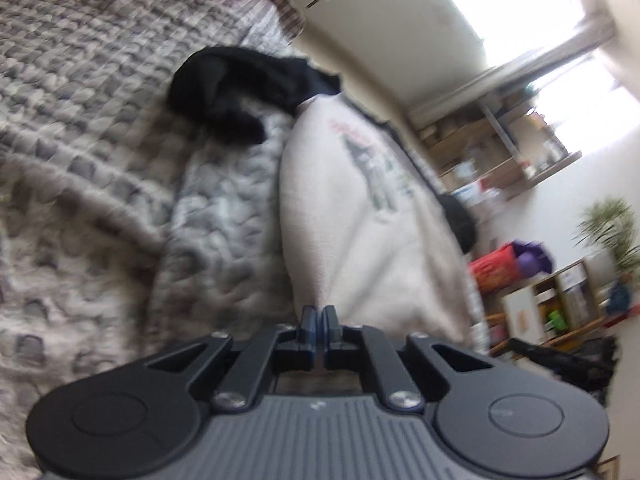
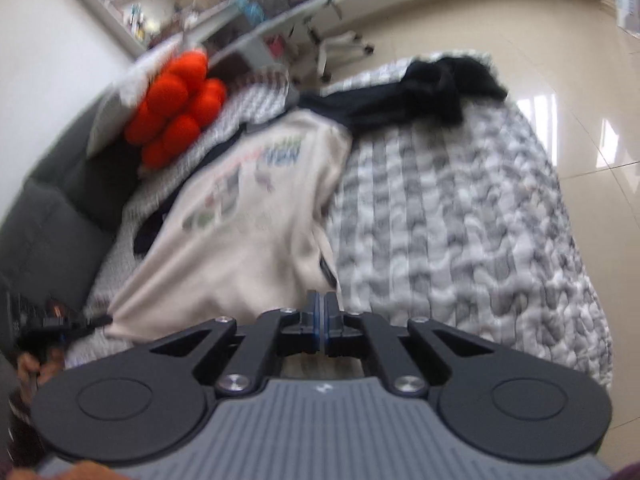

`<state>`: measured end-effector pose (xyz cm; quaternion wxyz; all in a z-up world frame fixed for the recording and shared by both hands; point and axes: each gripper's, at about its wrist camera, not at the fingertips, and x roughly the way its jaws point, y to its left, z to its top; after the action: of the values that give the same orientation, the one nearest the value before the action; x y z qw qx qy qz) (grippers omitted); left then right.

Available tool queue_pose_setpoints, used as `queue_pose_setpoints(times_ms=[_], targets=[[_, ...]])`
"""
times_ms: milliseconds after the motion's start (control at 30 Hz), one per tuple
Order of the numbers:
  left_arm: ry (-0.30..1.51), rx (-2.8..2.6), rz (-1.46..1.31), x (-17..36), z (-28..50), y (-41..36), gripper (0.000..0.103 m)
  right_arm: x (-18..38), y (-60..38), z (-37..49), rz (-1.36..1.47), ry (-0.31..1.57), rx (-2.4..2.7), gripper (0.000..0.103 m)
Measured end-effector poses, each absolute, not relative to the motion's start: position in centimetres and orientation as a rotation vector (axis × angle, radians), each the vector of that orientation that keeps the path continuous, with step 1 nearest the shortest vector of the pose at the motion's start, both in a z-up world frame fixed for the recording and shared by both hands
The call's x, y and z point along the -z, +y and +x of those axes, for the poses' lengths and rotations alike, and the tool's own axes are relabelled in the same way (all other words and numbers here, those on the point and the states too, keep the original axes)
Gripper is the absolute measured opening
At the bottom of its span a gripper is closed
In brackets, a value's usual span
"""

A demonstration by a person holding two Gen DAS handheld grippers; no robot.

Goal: Fold clothes

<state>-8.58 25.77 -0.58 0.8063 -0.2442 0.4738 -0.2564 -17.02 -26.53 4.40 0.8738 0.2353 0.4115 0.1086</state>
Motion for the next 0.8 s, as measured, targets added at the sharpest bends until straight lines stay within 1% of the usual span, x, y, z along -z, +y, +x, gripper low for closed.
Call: queue_pose_setpoints(times_ms=[33,67,100,133,167,200,233,267,300,467,600,667,700,767,800], targets=[[1.008,0.54,-0.511,0.8,-8.6,25.9,0.005,-4.1,-26.3,-17.1,0.474,0.87,-0.231,0.014],[0.999,0.537,-0.502,0.9,-8.6,26.0,0.006,-3.9,-25.9,-17.1,0.451,0.873,-0.232,0.015],[0.99,0.535,-0.493,1.0,-8.6,26.1,0.011,-3.9,-25.6,-17.0,0.423,0.876,-0.23,0.015],[0.984,0.537,-0.488,1.0,-8.7,26.3,0.021,-3.8,-25.4,-16.9,0.401,0.88,-0.231,0.015],[0.98,0.541,-0.48,1.0,-8.7,26.3,0.027,-3.7,-25.2,-16.7,0.383,0.883,-0.234,0.017],[0.975,0.544,-0.47,0.9,-8.7,26.3,0.038,-3.6,-25.0,-16.5,0.367,0.885,-0.236,0.028],[0.972,0.543,-0.455,0.9,-8.7,26.3,0.041,-3.5,-24.8,-16.3,0.352,0.887,-0.235,0.043],[0.97,0.541,-0.44,1.0,-8.7,26.3,0.042,-3.4,-24.6,-16.1,0.332,0.883,-0.237,0.064],[0.974,0.539,-0.425,1.1,-8.7,26.2,0.042,-3.3,-24.3,-15.9,0.306,0.876,-0.24,0.069],[0.985,0.558,-0.419,2.2,-8.4,25.7,0.042,-2.3,-23.0,-14.5,0.233,0.881,-0.268,0.069],[1.005,0.586,-0.435,3.0,-8.1,24.8,0.04,-0.9,-22.0,-13.3,0.2,0.907,-0.283,0.069],[1.022,0.595,-0.426,3.5,-8.0,24.0,0.037,-0.1,-21.4,-12.8,0.212,0.927,-0.306,0.063],[1.025,0.594,-0.413,3.7,-8.0,23.6,0.034,0.1,-21.1,-12.6,0.212,0.932,-0.314,0.056],[1.028,0.593,-0.383,3.8,-8.0,22.9,0.032,0.3,-20.3,-12.4,0.2,0.938,-0.321,0.05],[1.025,0.594,-0.385,3.7,-8.0,22.9,0.028,0.3,-20.0,-12.3,0.194,0.939,-0.325,0.044]])
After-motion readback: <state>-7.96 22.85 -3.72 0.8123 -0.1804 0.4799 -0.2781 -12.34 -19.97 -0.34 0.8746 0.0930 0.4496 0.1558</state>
